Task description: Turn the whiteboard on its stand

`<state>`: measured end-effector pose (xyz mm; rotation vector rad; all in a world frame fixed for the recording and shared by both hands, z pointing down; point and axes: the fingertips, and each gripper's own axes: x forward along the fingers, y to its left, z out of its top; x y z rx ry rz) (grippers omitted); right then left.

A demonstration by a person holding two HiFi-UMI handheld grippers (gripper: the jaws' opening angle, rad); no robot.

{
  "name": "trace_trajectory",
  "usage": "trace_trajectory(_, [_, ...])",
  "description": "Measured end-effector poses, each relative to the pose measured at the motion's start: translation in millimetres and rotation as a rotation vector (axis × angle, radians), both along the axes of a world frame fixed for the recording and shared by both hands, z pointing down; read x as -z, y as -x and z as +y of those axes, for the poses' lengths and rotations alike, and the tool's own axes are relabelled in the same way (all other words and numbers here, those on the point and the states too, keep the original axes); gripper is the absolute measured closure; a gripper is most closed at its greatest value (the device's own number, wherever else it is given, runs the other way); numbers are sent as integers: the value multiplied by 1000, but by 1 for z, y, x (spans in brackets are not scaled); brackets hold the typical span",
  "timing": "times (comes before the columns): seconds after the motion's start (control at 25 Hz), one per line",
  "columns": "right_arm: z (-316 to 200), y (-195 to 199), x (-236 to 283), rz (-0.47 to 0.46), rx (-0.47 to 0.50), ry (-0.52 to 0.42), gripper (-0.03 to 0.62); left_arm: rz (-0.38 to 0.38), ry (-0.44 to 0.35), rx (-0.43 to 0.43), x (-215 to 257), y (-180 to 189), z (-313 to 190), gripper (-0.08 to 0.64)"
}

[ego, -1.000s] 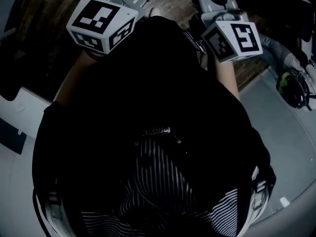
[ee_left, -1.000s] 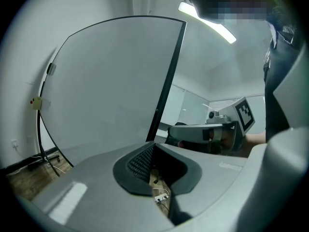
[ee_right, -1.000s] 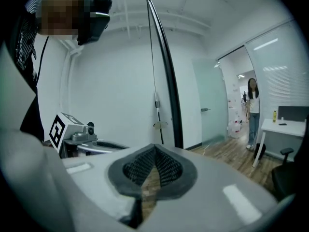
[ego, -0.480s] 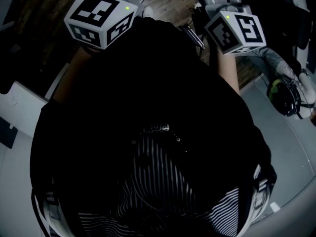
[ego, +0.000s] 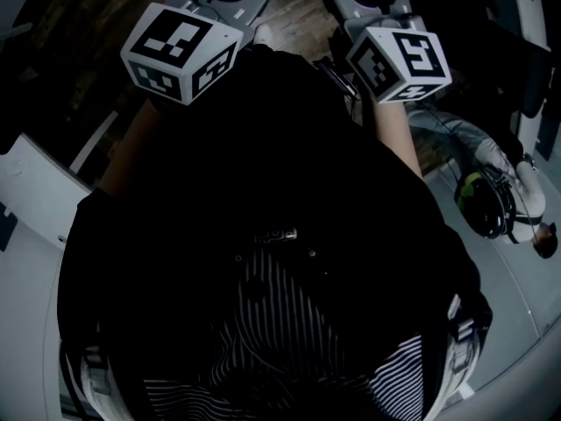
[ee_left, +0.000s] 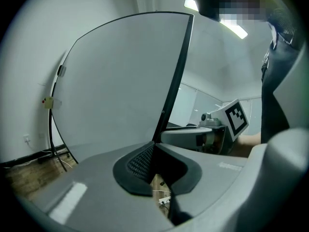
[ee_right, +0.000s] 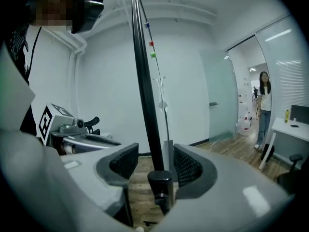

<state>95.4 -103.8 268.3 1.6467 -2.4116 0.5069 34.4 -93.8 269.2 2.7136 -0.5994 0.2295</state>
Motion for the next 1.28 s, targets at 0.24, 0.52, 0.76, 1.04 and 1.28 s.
trace_trajectory(0.24, [-19, -4, -13, 18, 35, 28, 345, -12, -14, 54, 9, -5, -22, 563])
trace_trajectory(0.52, [-42, -41, -26, 38, 68, 67, 331, -46, -8, 86, 8, -25, -33, 563])
trace_trajectory(0.76, [-51, -33, -29, 24, 126, 66, 318, -39, 21, 136, 3, -18, -43, 563])
trace_trajectory(1.04, [-71, -22, -31, -17, 158, 63, 318, -46, 31, 135, -4, -29, -54, 563])
trace_trajectory(1.28, [-84, -16, -41, -61, 188, 123, 344, -42, 38, 163, -6, -28, -66, 563])
